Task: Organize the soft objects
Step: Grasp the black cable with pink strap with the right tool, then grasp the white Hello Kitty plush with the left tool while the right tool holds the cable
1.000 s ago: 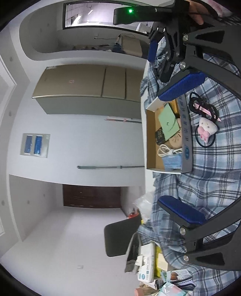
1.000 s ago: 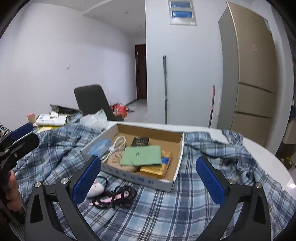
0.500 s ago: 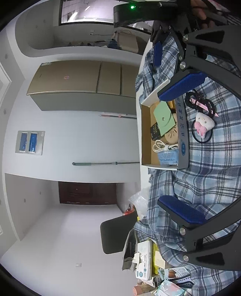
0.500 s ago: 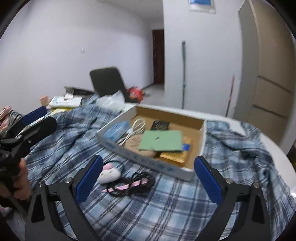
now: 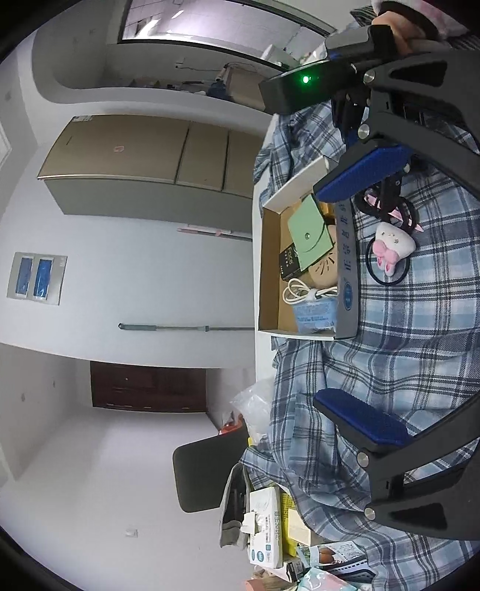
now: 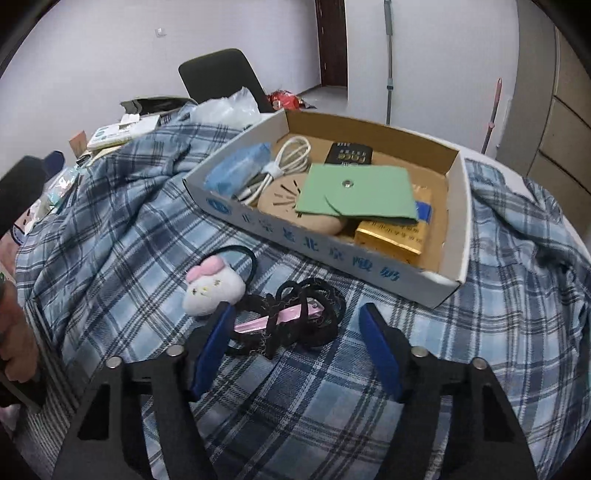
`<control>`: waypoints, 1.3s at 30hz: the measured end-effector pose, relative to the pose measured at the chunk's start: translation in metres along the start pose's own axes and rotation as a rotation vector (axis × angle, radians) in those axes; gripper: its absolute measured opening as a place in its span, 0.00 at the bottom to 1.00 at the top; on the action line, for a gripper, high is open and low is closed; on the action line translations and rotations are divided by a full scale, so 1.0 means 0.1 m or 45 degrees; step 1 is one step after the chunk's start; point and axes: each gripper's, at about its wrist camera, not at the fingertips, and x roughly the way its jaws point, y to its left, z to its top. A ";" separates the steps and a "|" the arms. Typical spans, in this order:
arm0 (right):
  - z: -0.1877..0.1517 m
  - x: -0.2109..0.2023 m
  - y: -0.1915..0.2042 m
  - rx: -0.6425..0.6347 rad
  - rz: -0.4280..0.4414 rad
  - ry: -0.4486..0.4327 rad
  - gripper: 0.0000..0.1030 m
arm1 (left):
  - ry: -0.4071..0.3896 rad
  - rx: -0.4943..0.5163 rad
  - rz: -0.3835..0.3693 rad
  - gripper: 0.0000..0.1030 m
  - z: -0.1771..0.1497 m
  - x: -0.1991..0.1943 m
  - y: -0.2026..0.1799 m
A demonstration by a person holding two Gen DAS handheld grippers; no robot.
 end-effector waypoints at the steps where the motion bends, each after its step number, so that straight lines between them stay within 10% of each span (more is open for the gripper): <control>1: -0.01 0.03 0.00 0.007 0.002 0.008 0.57 | 0.004 0.003 0.002 0.99 -0.01 0.01 -0.01; 18: -0.02 0.00 -0.09 0.060 0.028 -0.067 0.14 | 0.020 0.016 -0.012 0.99 -0.03 0.05 -0.01; 39: -0.03 -0.68 -0.33 0.162 -0.125 -0.478 0.09 | 0.118 0.133 -0.064 0.99 -0.10 0.22 -0.21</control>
